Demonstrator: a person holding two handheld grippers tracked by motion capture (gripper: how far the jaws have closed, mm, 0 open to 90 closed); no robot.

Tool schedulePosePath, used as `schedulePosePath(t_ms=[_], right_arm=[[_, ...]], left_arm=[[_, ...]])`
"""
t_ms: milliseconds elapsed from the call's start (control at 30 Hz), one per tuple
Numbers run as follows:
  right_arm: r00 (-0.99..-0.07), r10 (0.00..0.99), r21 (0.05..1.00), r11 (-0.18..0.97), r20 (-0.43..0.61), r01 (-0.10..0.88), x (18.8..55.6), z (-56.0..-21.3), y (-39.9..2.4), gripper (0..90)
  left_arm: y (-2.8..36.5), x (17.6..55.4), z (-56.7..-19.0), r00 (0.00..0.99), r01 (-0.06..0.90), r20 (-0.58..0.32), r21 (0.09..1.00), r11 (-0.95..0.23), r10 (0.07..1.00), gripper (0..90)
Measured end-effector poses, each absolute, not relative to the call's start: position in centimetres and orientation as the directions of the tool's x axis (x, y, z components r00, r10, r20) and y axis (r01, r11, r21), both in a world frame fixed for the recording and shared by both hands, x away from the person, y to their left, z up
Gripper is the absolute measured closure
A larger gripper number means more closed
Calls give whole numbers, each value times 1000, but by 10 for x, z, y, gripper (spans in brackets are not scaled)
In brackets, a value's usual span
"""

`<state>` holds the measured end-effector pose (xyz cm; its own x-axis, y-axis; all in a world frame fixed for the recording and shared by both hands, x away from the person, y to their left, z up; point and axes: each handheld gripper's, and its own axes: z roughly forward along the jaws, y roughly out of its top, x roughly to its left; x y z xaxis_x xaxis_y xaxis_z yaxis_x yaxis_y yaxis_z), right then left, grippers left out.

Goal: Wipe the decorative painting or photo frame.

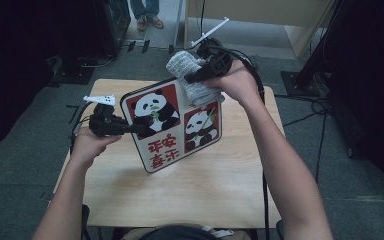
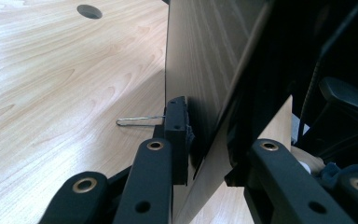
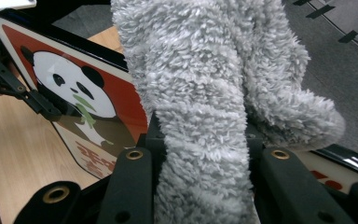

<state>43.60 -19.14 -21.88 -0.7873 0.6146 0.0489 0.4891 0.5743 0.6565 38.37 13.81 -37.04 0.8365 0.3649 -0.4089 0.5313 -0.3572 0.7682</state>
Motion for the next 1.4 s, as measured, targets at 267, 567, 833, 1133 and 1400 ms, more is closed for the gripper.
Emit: schedulePosePath(t_ms=[267, 567, 833, 1133, 1400], right_arm=[[-796, 604, 637, 598, 41, 487, 431, -225, -193, 679], [-802, 595, 635, 605, 41, 481, 427, -234, -193, 678], [-809, 585, 634, 606, 53, 480, 424, -247, -192, 678], [-811, 581, 628, 604, 73, 490, 421, -259, -192, 677], [-810, 579, 631, 596, 92, 497, 418, -269, -193, 678]], left_arm=[[138, 384, -370, 840, 526, -404, 771, -359, 363, 770], [138, 384, -370, 841, 525, -405, 772, -359, 360, 770], [138, 384, -370, 848, 514, -393, 775, -369, 356, 771], [138, 384, -370, 849, 513, -392, 775, -370, 355, 772], [138, 384, -370, 849, 512, -391, 775, -371, 356, 772]])
